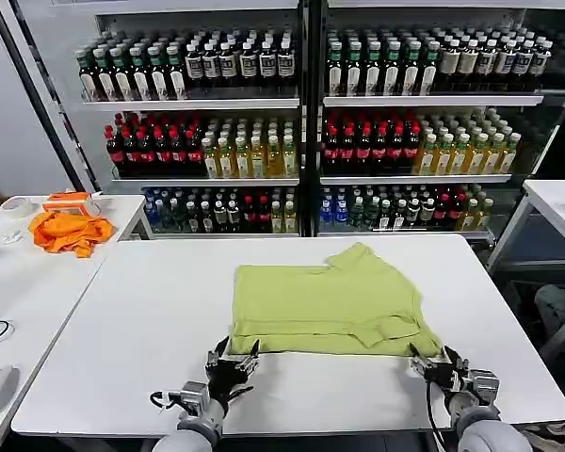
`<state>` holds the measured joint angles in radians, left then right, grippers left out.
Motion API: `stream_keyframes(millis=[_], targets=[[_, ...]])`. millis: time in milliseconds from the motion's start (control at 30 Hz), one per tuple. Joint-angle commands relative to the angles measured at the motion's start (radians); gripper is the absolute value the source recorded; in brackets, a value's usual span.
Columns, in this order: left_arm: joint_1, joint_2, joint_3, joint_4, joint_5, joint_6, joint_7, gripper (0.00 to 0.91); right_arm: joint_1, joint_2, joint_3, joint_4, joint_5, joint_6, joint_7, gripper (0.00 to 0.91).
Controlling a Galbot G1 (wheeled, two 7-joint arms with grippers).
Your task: Fold and organize the clothes.
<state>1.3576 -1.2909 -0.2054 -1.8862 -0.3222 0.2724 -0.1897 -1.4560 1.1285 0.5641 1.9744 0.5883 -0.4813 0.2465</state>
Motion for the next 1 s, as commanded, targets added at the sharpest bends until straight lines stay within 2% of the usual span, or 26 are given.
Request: stream_keyframes(millis=[33, 633, 1000], targets=[[0.006, -0.005, 0.004, 0.005, 0.003, -0.010, -0.006, 0.020, -0.004, 0.004, 0.003, -0.019, 0.015, -0.009, 0.004, 0.000], [0.008, -0.023, -0.010, 0.014, -0.097, -0.008, -0.012, 0.030, -0.034, 0.018, 0.004, 0.019, 0.005, 0.016, -0.005, 0.000], [0.191, -0.030, -0.077, -0.185, -0.153, -0.021, -0.016, 0.030, -0.202, 0.026, 0.013, 0.187, -0.036, 0.024, -0.004, 0.000]])
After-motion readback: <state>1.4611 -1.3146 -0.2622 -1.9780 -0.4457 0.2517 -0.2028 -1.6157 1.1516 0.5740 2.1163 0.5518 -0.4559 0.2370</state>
